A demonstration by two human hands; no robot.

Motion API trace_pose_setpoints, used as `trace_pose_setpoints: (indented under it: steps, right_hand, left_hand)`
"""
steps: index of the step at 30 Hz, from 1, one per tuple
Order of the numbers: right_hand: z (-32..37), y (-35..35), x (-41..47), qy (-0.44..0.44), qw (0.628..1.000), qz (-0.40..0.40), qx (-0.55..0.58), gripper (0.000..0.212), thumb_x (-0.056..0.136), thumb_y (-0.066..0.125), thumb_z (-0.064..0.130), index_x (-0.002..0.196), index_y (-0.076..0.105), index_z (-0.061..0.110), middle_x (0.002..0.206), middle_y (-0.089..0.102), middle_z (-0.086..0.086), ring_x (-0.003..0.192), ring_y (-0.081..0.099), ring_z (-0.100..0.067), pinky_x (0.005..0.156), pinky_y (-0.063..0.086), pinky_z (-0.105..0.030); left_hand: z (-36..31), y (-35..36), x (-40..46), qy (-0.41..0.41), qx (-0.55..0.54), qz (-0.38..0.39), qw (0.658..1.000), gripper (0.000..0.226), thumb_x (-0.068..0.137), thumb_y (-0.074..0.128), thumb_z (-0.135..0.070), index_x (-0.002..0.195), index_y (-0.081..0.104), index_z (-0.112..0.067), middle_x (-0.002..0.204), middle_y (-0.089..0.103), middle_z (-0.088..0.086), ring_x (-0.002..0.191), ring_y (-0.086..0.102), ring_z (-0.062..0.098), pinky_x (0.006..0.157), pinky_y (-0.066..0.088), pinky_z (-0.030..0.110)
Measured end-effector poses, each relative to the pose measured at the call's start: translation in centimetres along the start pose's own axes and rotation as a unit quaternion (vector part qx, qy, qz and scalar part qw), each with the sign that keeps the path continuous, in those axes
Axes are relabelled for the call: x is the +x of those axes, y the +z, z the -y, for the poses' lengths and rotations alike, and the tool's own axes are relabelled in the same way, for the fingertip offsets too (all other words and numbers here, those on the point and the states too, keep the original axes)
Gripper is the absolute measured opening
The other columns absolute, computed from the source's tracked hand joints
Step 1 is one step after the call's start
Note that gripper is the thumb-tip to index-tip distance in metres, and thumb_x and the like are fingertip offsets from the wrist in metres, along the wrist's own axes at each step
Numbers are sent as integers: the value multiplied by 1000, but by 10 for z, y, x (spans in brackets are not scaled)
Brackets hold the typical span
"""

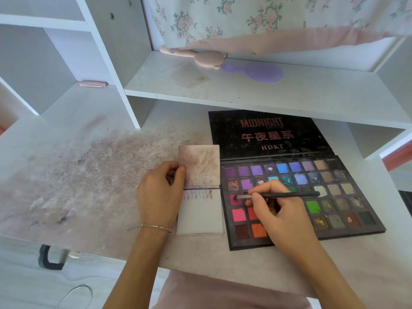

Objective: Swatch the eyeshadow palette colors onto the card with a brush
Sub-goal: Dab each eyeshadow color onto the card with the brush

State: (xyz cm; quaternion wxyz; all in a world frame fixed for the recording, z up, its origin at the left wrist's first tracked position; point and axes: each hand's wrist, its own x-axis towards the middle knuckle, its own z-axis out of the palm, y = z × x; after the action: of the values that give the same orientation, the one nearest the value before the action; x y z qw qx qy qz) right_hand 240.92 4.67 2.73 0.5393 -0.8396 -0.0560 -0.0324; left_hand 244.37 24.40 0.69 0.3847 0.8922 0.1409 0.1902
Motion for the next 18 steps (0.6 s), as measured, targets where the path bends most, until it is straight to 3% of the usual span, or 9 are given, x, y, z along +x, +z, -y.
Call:
trace_pose_setpoints:
  steps: [8,13,18]
  right_hand:
    - [-2,0,0,19,1000,9,-6,17,83,55,14,71,56,26,67,64,-8,54,55,-22,47,44,-31]
    - [-1,0,1,16,1000,8,-12,17,85,55,13,75,56,26,74,67,9,57,56,-18,50,45,-27]
    - [-1,-1,0,14,1000,14,-4,15,83,55,16,72,57,25,68,64,-7,57,57,-22,51,46,-32]
  left_hand:
    - [-1,-1,0,2,-2,1,1000,12,85,58,-26,87,68,-18,68,58,-9,74,56,18,65,41,28]
    - [-1,-1,0,3,0,2,1000,13,86,58,-26,87,68,-18,70,60,-7,74,57,18,65,41,28]
    - [-2,-1,0,-7,-6,7,1000,12,85,58,-26,86,68,-19,70,61,-6,75,57,18,67,43,29]
